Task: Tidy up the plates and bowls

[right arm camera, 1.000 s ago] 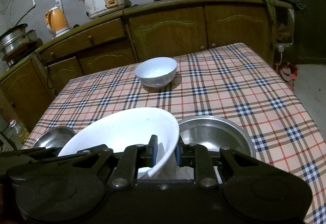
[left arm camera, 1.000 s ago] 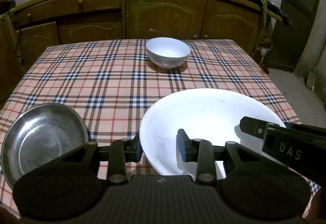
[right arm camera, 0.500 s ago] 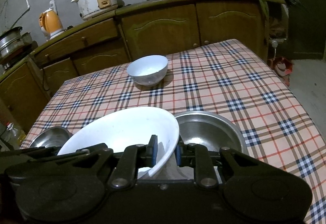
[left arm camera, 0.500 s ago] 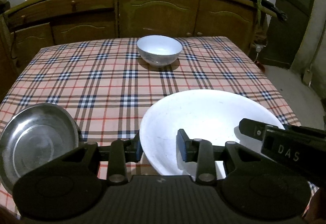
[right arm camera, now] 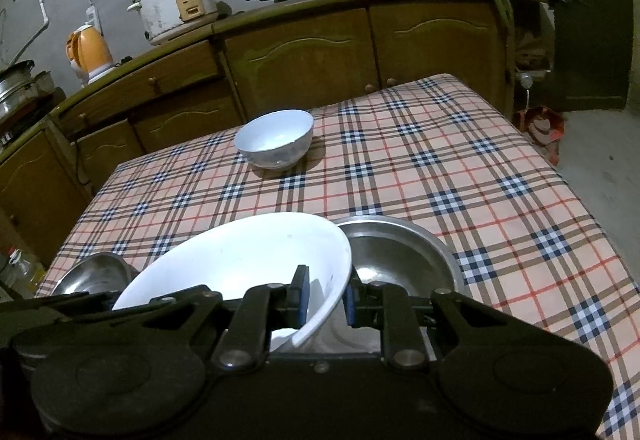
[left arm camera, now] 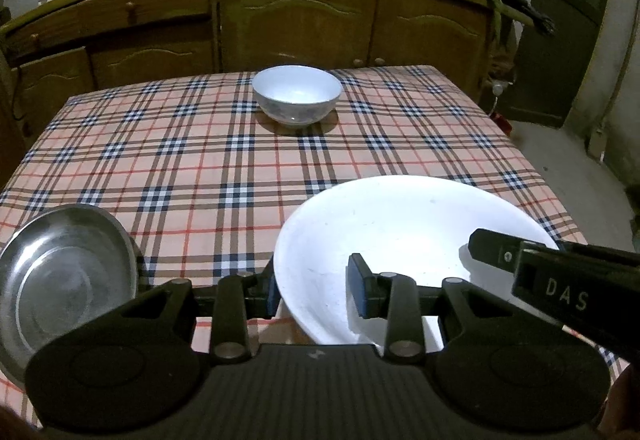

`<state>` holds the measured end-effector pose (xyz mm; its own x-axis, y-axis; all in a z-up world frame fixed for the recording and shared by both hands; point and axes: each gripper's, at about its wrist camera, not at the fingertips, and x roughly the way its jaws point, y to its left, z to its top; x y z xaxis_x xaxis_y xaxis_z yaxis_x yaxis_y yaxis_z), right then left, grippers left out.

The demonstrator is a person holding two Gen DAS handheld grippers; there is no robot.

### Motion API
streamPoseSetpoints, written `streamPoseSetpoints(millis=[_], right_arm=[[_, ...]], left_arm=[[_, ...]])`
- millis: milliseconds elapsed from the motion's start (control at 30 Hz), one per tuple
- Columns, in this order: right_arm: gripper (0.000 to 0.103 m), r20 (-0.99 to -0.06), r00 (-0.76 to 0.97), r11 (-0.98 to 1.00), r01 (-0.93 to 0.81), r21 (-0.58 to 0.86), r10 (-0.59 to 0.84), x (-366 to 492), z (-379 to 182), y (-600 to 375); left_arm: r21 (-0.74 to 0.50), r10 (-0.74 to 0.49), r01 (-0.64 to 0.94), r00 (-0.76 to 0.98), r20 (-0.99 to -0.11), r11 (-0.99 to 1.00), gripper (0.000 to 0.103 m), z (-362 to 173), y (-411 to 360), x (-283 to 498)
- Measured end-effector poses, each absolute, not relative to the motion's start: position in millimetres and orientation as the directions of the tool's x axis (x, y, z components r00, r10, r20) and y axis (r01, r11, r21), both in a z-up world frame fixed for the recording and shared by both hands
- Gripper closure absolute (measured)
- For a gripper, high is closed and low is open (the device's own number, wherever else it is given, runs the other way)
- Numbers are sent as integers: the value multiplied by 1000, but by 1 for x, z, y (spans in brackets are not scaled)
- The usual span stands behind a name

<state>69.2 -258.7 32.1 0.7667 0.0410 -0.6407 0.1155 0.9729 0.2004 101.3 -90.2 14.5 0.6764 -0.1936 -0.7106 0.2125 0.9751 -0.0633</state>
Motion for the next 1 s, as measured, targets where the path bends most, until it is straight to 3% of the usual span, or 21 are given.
streamPoseSetpoints(millis=[1000], right_arm=[[80, -661, 750, 950, 219, 223, -18, 52, 19, -301]], left_arm=[[-53, -248, 311, 633, -733, 949, 69, 1, -130, 101]])
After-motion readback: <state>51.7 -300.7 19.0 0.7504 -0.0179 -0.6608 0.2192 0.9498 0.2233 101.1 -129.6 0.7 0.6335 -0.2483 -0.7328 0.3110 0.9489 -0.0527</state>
